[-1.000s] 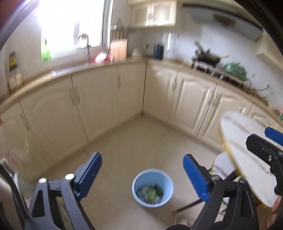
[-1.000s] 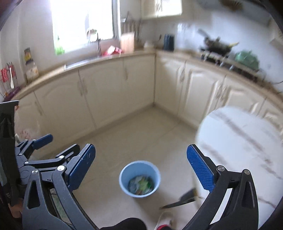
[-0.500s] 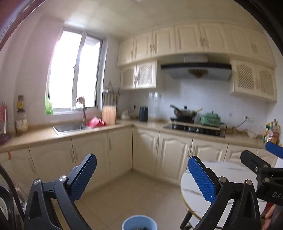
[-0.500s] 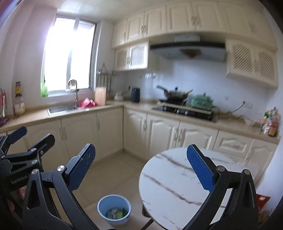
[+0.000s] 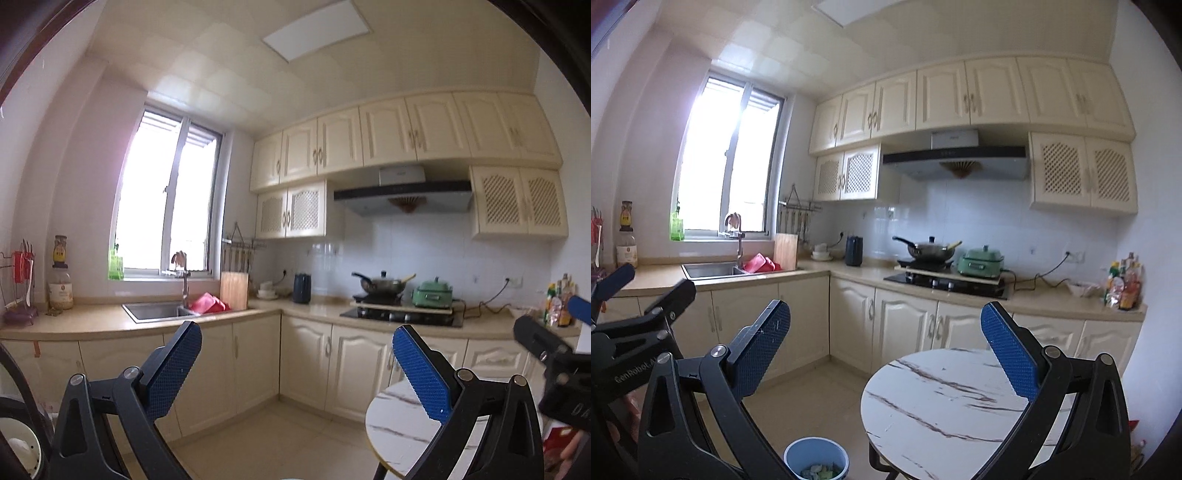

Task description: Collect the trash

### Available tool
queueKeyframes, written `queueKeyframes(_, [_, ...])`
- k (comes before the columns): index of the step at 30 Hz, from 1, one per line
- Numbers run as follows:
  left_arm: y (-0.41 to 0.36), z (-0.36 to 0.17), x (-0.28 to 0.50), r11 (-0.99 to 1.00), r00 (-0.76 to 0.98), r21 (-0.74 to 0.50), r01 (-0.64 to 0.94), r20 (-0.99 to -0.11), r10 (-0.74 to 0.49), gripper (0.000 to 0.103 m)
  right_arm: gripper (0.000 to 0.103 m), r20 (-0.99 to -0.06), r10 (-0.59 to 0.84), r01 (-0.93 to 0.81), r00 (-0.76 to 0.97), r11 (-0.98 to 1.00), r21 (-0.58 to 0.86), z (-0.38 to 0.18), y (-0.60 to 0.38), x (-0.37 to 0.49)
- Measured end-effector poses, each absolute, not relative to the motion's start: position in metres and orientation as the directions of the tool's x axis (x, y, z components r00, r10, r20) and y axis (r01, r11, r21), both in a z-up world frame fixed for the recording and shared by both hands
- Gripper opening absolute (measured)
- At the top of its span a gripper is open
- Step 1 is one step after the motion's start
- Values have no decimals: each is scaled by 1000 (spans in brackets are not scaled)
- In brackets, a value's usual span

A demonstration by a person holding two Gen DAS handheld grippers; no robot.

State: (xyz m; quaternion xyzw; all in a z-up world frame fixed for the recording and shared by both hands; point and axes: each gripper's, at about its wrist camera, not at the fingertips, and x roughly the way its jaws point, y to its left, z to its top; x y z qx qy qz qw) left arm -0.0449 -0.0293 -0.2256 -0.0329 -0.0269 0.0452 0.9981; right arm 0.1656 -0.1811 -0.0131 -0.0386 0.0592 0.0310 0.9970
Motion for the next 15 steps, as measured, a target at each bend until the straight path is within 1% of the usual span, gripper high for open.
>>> queueKeyframes(2, [-31,-232,-64,995,993,-58,-86,76,90,102,103,-112,63,-71,992,995,-71,-12,-181,158])
queueKeyframes(5, [-38,-248,-85,996,993,-18,-85,85,86,102,103,-97,64,-70,993,995,-64,-12,-183,153])
queueKeyframes(11, [-41,-262,-91,996,994,-9,-84,69,85,102,103,-97,60,-66,993,996,-55,-18,-184,150])
queueKeyframes(15, [-40,-253,-84,997,995,-3,-83,61,83,102,103,-98,36,-42,995,997,-59,-21,-186,147])
